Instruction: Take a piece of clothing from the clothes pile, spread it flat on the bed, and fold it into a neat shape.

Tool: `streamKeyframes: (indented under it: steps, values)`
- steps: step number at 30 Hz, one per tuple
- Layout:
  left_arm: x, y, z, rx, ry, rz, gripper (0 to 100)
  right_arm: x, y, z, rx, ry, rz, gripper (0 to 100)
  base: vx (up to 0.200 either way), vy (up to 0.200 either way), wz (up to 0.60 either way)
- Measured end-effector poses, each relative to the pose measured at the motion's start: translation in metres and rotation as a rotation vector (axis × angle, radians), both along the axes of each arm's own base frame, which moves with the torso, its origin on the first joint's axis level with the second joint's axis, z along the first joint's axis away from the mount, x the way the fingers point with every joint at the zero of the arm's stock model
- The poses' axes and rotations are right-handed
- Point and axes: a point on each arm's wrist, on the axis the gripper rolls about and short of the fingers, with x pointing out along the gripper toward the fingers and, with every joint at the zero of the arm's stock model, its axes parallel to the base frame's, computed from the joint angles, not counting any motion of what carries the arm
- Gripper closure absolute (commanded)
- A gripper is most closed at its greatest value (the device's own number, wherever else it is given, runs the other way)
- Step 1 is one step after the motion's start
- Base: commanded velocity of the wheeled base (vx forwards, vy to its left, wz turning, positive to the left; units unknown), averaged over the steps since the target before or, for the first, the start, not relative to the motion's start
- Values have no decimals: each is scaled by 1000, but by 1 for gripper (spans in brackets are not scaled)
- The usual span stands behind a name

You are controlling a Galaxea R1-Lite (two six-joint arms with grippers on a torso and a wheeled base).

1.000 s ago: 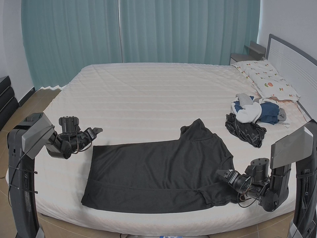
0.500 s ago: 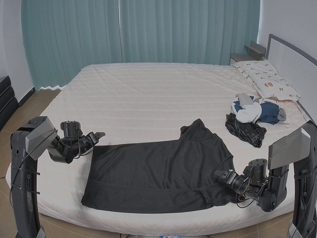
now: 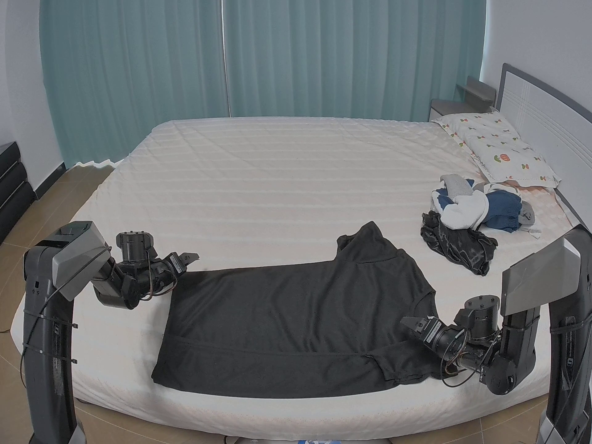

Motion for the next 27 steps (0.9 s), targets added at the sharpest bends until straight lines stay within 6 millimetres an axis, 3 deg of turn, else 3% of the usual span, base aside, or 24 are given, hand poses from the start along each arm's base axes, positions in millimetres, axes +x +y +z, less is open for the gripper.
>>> streamKeyframes:
  steps: [1, 11, 18, 22, 27]
  values:
    - [0, -1, -1, 0, 3, -1, 100, 0, 0, 0, 0, 0, 0, 0, 0, 0, 0]
    - [-5, -3, -7, 7, 28, 2, 100, 5, -2, 8, -6, -42, -2, 0, 0, 0, 0]
    - [-14, -2, -13, 3, 64, 9, 100, 18, -5, 21, -82, -132, 57, 0, 0, 0, 0]
    - [-15, -2, -13, -6, 61, 14, 100, 36, -8, 22, -209, -147, 117, 0, 0, 0, 0]
    - [-17, -2, -12, -31, 52, 29, 100, 77, -6, 34, -242, -163, 129, 0, 0, 0, 0]
